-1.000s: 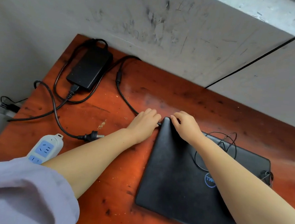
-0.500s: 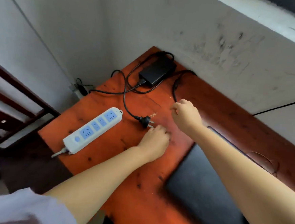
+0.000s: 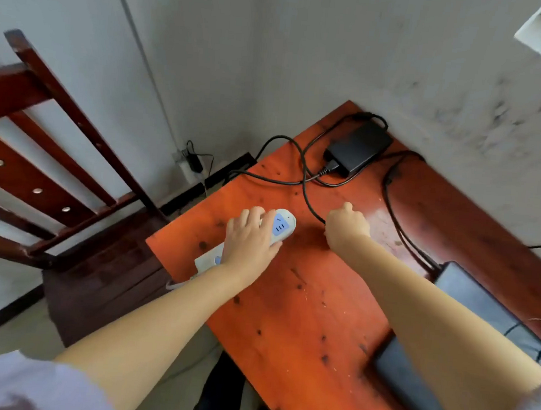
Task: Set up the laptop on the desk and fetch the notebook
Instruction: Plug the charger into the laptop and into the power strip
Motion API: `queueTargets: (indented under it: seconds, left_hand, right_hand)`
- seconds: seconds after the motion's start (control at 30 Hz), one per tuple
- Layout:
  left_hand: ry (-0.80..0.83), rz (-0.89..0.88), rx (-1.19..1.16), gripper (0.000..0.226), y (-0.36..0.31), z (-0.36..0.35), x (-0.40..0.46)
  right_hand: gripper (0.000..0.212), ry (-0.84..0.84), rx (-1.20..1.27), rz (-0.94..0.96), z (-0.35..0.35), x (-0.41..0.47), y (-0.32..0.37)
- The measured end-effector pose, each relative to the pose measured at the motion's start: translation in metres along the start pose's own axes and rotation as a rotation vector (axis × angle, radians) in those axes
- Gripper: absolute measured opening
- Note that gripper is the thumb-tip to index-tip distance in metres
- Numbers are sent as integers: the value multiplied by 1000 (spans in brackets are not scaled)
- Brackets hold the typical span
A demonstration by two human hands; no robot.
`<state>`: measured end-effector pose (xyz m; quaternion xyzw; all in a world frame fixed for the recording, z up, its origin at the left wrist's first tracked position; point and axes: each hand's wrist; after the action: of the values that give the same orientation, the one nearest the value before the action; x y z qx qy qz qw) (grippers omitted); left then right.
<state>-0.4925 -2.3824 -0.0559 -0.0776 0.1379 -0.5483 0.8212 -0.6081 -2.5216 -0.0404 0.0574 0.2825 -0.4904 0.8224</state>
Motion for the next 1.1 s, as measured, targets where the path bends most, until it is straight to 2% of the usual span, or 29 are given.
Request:
queueTargets:
  seconds: [0.07, 0.17, 0.27, 0.37, 0.47, 0.63, 0.87, 1.1]
  left_hand:
    - [44, 66, -1, 68, 4, -6, 1]
    - [47, 94, 3, 63, 7, -15, 0]
    - [23, 105, -40, 53, 9, -18, 1]
    - [24, 112, -84, 54, 10, -20, 0]
    - [23, 124, -111, 57, 11, -21, 0]
    - [24, 153, -155, 59, 12, -22, 1]
    - [13, 178, -153, 61, 9, -23, 1]
    - [39, 186, -113, 63, 9, -21, 3]
  right_hand:
    - [34, 19, 27, -27, 5, 0, -3]
    - [27, -10, 148, -33, 17, -3, -9]
    - [15, -46, 435, -3, 31, -9, -10]
    - [4, -38, 867, 74, 36, -15, -4]
    - [9, -17, 1058, 167, 35, -16, 9]
    - [12, 14, 976, 263, 29, -13, 22]
    - [15, -73, 665, 390, 43, -12, 27]
    - [17, -148, 467, 511, 44, -17, 33]
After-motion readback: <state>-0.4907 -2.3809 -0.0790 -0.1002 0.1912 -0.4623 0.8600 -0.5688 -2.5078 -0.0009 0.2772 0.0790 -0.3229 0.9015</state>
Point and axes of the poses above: each hand's wrist, its own x-axis towards the middle knuckle, its own z-axis out of the back of the hand, y = z × x, and after that the axes turned 3 degrees about y, right-handed
